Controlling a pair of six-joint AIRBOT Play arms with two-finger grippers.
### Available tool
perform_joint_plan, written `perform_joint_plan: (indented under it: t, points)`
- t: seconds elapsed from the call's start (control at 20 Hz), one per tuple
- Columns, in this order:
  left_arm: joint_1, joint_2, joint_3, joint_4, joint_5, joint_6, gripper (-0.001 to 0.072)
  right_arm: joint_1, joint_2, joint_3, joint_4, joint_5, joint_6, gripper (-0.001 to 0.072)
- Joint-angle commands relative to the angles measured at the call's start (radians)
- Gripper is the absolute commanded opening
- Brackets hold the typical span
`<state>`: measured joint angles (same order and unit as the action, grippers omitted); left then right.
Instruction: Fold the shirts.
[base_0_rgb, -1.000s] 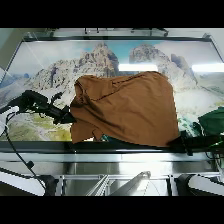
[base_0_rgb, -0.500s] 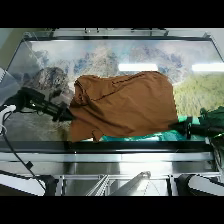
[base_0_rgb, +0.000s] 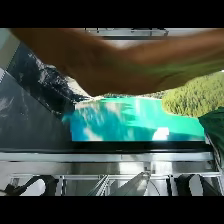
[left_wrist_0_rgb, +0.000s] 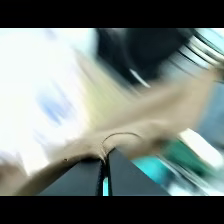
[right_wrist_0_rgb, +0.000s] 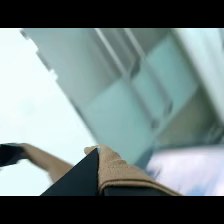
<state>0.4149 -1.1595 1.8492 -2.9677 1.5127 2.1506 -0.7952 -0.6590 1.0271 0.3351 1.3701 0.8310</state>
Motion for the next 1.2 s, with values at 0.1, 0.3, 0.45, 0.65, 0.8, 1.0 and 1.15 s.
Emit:
perform_joint_plan:
  t: [0.1,0.3,0.45,0.65,0.8,1.0,1.15]
  points:
    - [0.407,0.143,0.269,-0.031,-0.051,-0.184,0.0022,-0.122,0.037,0.346,-0.01,-0.133,0.111,0.0015]
    - [0.397,0.14,0.125,-0.031,0.026,-0.204,0.0022,-0.115,-0.035,0.382,-0.196,-0.103,0.149,0.0015]
    - [0.146,0.041,0.066,0.073,0.158,-0.211,0.0022,0.009,-0.103,0.343,-0.459,-0.045,0.18,0.0015]
    - [-0.212,-0.169,-0.002,0.441,0.216,-0.235,0.0023,0.261,-0.212,0.132,-0.71,-0.156,0.164,0.0015]
    - [-0.373,-0.451,0.079,0.626,0.207,-0.23,0.0023,0.362,-0.403,0.038,-0.772,-0.335,0.111,0.0015]
    - [-0.392,-0.843,0.29,0.645,0.084,-0.272,0.0022,0.385,-0.782,0.044,-0.627,-0.399,-0.041,0.0015]
    - [-0.348,-0.949,0.297,0.626,-0.068,-0.293,0.0021,0.384,-1.001,0.092,-0.475,-0.397,-0.138,0.0015]
